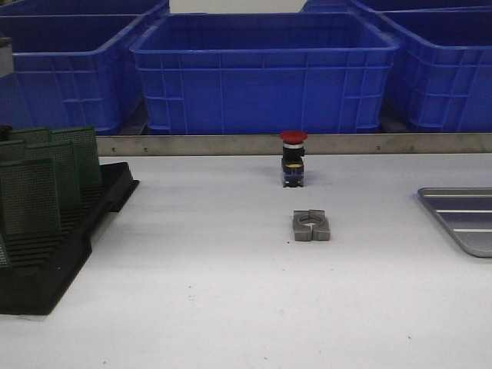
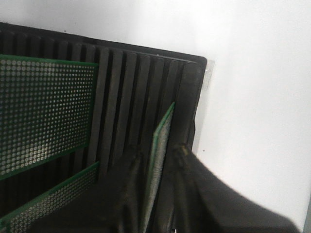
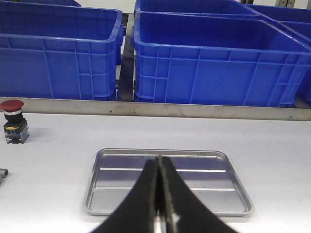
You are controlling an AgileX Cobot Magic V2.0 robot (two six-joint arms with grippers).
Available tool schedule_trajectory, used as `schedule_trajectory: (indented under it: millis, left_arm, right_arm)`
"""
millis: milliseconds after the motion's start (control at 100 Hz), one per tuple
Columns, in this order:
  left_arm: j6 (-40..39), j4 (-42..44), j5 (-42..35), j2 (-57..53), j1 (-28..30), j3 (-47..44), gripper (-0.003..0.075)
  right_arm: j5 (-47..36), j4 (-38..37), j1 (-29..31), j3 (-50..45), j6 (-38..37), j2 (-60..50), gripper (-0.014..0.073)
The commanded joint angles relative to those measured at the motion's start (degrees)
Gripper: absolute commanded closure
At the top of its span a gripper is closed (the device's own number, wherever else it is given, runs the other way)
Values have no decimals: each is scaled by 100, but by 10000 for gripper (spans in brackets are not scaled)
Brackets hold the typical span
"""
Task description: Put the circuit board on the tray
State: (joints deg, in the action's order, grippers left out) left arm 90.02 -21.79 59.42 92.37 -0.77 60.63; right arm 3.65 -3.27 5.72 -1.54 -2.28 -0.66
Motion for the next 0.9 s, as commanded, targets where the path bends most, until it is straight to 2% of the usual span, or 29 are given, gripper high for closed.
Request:
schedule_trajectory:
  millis: [0, 20, 150, 220, 280, 460, 550, 890]
  left_arm:
    - [17, -199, 187, -184, -2, 304, 722]
    - [17, -199, 263, -184, -2, 366, 742]
    - [17, -264, 788, -184, -2, 853, 741]
    - [17, -570, 1174, -184, -2, 1157, 741]
    - [17, -1015, 1425, -184, -2, 1386, 741]
    - [17, -2925, 1428, -197, -113, 1515, 741]
    - [17, -3481, 1428, -197, -320, 1515, 741]
    - [17, -3645, 1320, -187, -1568, 1515, 741]
  right_arm:
    - [-424, -46, 29, 1, 34, -119, 653]
    - [-424, -46, 29, 1, 34, -119, 653]
    - [-424, -46, 29, 1, 34, -119, 653]
    - [-424, -46, 29, 1, 34, -119, 653]
    - [-424, -46, 29, 1, 34, -119, 653]
    - [-424, -46, 29, 1, 34, -119, 653]
    - [-424, -46, 29, 1, 34, -119, 653]
    - [-424, -46, 29, 1, 34, -119, 653]
